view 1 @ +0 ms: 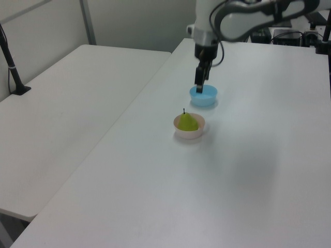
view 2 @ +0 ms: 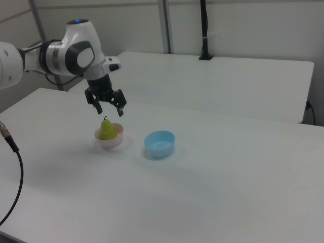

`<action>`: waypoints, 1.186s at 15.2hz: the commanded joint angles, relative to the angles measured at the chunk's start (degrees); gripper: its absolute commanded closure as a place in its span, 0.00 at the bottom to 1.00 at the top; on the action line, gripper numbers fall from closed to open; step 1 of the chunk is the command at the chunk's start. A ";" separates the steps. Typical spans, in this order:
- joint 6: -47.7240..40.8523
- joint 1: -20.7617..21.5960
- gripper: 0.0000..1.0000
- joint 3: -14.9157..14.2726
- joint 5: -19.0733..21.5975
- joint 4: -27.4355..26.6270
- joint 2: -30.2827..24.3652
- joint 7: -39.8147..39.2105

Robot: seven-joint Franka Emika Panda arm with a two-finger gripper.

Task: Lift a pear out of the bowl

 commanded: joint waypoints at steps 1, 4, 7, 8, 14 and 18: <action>4.14 4.20 0.00 -1.77 0.95 1.60 5.37 0.29; 8.10 5.70 0.00 -1.68 0.69 1.43 9.07 0.29; 10.12 6.49 0.00 -1.32 0.42 1.34 11.19 0.38; 11.96 6.75 0.00 -1.32 0.33 1.25 11.80 0.47; 13.03 6.93 0.03 -1.24 -0.89 1.07 14.09 0.38; 12.86 6.93 0.62 -1.24 -1.08 1.16 12.96 0.73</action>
